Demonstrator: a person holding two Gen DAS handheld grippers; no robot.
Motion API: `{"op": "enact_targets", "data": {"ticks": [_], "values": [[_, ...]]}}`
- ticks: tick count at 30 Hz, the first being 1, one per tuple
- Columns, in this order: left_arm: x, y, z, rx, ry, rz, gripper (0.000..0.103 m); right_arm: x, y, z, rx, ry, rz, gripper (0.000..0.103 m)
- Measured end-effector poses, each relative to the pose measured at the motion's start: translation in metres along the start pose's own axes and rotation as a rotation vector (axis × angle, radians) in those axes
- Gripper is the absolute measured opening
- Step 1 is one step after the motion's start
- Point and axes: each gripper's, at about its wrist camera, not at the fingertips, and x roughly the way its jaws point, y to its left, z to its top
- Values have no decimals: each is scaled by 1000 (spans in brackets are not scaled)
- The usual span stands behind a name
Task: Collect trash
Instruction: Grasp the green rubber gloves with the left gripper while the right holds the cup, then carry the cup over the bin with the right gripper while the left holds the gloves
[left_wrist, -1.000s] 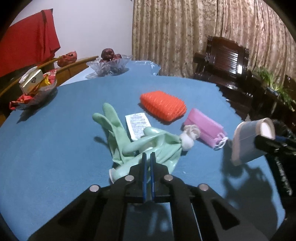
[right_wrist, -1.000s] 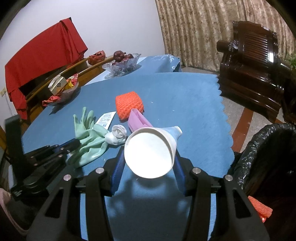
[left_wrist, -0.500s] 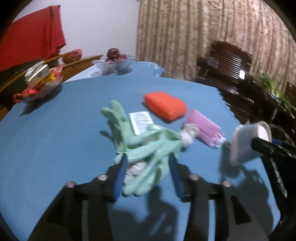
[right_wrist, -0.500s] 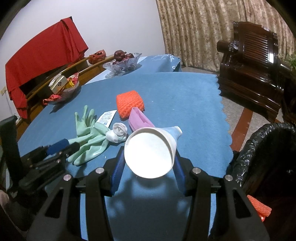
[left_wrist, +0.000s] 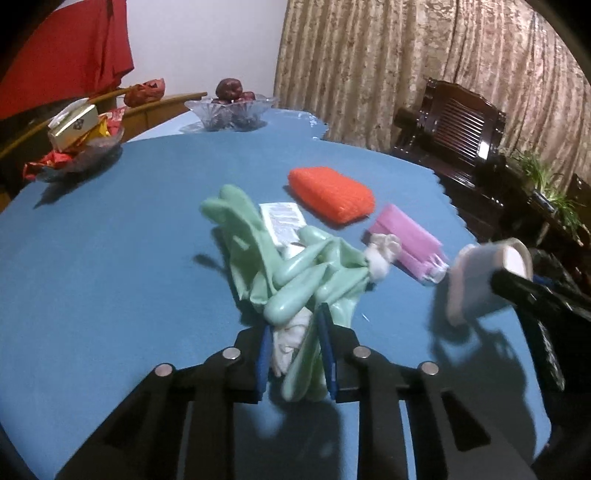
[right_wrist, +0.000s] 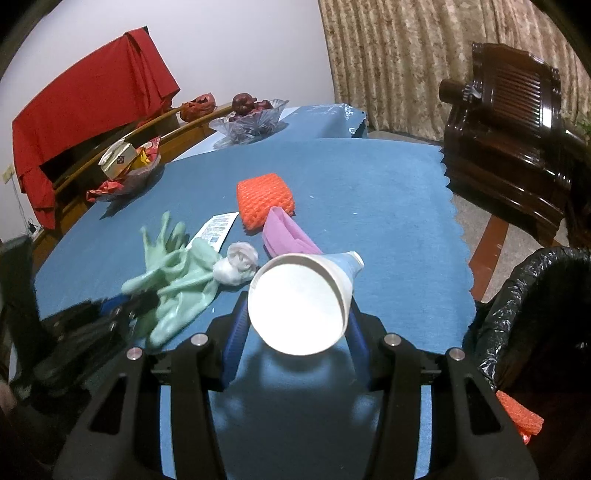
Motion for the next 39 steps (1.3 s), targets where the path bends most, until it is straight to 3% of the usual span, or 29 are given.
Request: {"op": "enact_targets", "data": {"ticks": [5,10,14,15,18,21,39], "values": [[-13,-16,-16,20,28,-11,25,-4,-1,-1,1,-2,-1,47],[-17,-18,-16,16,24,4,63,-10,-2,-5,-4,2,-2,47],[-24,-14,-11,13,-8,26,63,-12,-1,-7,-5,6,0,47],[-26,-14,-11,14,-14,19,62,-12,0,-7,-6,6,0,47],[-26,-17,-10,37,-8,-3,26,-13,1,-7,-6,5,4,47],[-27,-24,-12,54,-9,-29,15,-15,4,-8,-11,1,7,47],[-49,-77,4,98,-45,-173,9,-57,-15,-7,10,-50,-15,47]]}}
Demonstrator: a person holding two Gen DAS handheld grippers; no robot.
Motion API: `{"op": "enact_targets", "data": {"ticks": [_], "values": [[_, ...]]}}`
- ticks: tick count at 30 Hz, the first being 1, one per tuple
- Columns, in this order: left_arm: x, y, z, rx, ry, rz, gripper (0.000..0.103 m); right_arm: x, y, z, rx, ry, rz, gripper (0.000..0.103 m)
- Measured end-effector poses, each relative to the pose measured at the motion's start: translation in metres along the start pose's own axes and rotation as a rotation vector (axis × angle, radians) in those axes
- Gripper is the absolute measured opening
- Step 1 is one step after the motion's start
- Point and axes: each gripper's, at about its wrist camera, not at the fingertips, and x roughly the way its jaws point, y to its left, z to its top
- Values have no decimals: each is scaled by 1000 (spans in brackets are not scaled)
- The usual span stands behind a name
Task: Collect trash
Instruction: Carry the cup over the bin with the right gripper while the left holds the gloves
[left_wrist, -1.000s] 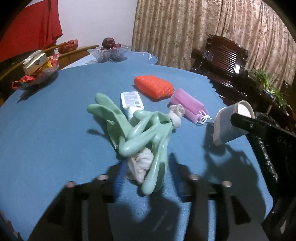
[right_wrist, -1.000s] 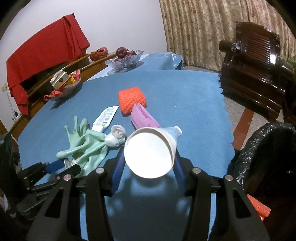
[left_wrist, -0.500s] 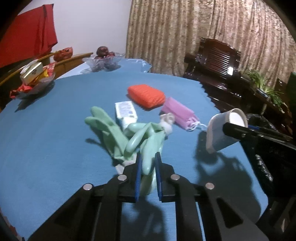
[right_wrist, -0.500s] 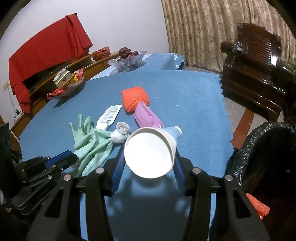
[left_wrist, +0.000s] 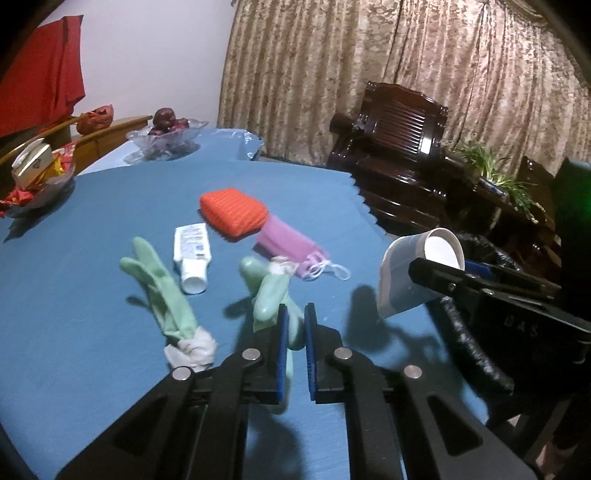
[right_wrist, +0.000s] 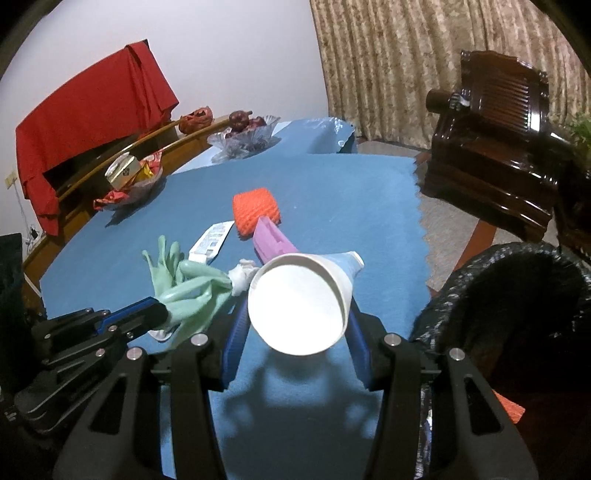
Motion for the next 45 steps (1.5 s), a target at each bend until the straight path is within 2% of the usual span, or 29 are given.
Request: {"op": "enact_targets", "data": {"ticks": [12,31,38,45], "values": [[-18,-28,22,8,-50,-58,8,-42,-20,12,5,-81,-17,47],[-30,-79,45,56,-88,-150,7,-84,-52,10,25,-132,-74,47],[-26,-114,63,94,-112,-219,7,-111,-78,9,39,-161,-134,47],[-15,-168,80,155,-132,-310,7,-143,-121,-2,75,-176,-222,47]]}}
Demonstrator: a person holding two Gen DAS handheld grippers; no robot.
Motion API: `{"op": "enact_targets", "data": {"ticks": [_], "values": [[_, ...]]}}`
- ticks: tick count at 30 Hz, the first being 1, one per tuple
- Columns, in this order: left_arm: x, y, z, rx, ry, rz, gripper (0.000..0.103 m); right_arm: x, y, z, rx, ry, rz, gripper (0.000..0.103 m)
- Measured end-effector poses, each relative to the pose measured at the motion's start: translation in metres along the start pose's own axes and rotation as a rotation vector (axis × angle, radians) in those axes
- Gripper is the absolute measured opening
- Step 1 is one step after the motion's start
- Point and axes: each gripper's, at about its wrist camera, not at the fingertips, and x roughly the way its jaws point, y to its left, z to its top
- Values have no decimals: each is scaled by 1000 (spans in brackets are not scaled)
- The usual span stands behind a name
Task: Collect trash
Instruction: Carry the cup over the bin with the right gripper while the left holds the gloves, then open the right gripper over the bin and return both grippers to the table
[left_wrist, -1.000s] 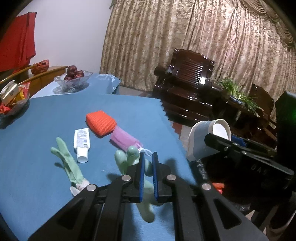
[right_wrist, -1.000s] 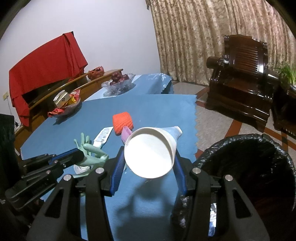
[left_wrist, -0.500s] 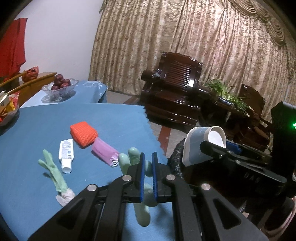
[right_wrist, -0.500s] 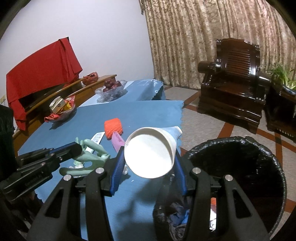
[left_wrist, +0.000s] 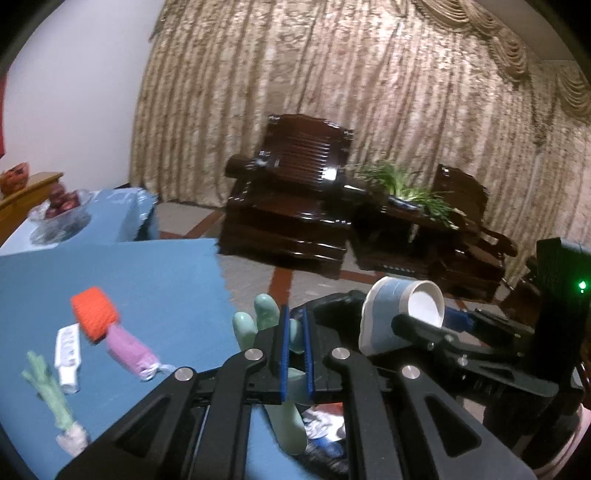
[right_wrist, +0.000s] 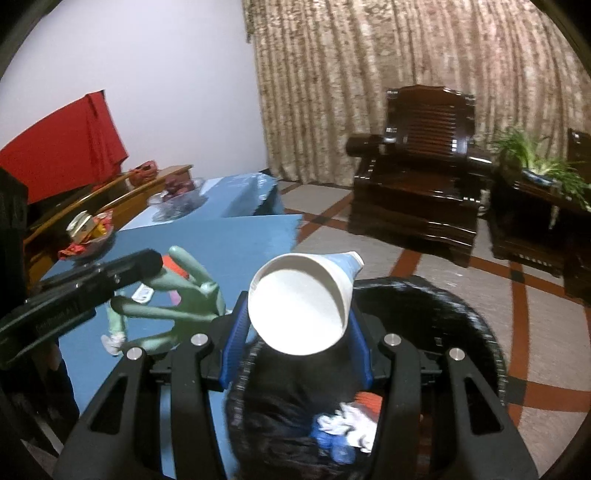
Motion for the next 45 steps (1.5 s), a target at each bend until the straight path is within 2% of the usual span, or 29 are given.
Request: {"op": "enact_targets", "data": {"ticks": [12,13,14,15,16,18,20,25,27,35,45], "values": [[60,-53,3,52,73,-108,8,-7,-68,-21,76,28,-117,48],[64,-55,2,52,82,-114,11,-6,-73,-25,84,34,-129,50],[67,-56,0,48,89,-118,11,-5,-73,-27,88,38,-138,60],[66,-55,-1,47,88,-122,17,-5,-76,-30,91,39,-149,66],[67,-55,-1,51,90,-124,30,-6,-78,-32,93,38,-158,71],[68,-55,-2,56,84,-115,44,-6,-80,-36,103,43,-171,75],[64,-50,-2,52,82,-106,50,-7,-81,-40,111,38,-195,89],[52,-32,-3,28,58,-38,83,-6,-78,-42,125,31,-195,96],[43,-23,-5,23,46,5,89,-4,-72,-39,126,28,-182,96],[11,26,-16,-29,23,150,93,13,-31,-29,88,28,-97,96],[-39,110,-46,-92,7,385,93,44,35,-14,22,31,19,96]]}}
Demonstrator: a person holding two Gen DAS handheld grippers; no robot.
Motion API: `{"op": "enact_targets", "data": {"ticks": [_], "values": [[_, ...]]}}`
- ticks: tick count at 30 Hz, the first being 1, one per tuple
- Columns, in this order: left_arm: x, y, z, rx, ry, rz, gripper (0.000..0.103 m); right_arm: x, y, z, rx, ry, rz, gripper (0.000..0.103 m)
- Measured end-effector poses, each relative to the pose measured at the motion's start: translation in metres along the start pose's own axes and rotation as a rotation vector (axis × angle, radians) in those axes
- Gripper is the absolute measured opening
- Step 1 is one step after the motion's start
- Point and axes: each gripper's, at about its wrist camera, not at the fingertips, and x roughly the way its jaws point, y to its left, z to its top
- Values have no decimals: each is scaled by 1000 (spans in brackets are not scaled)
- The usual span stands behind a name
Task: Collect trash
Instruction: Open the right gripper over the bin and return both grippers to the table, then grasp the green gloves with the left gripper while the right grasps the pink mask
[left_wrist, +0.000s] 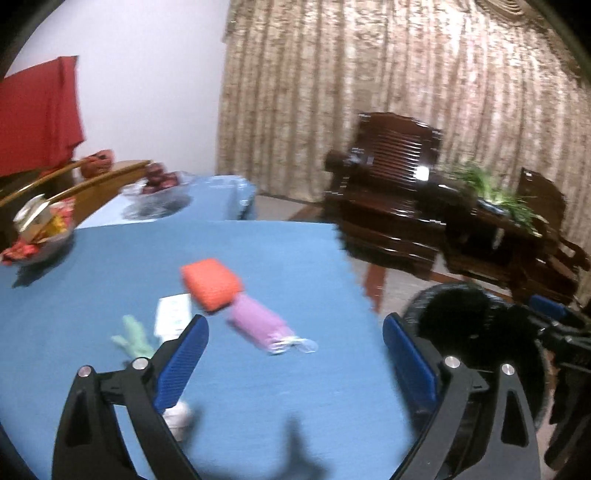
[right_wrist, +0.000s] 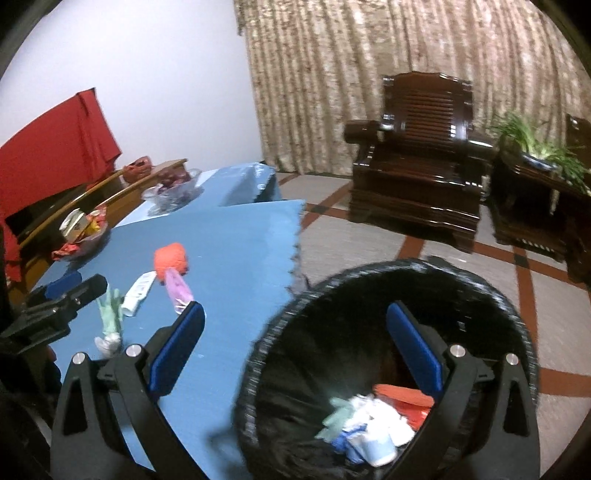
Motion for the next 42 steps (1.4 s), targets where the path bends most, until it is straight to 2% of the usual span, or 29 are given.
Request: {"op": "enact_targets", "data": {"ticks": [4,12,19,26,29,32,34,37,42], "values": [[0,36,-9,-34,7,79,93,19,33,6,-42,-6,43,96],[10,91,-32,-98,52,190,92,59,86,14,-108,0,119,96],[35,113,-52,-135,114,221,90,96,118,15,-146,30,152,96],[57,118,-62,-142,163,217,86,125,130,8,-156,73,160,96],[67,122,-66,-150,190,211,78,137,133,6,-161,92,164,96],[75,126,-71,-161,221,196,63,147,136,4,-163,108,169,96],[81,128,-74,-171,246,179,45,155,138,4,-162,120,175,96],[83,131,-74,-183,253,163,34,165,142,3,-168,131,182,96],[79,129,-71,-172,238,156,25,179,148,2,-171,149,190,96]]}}
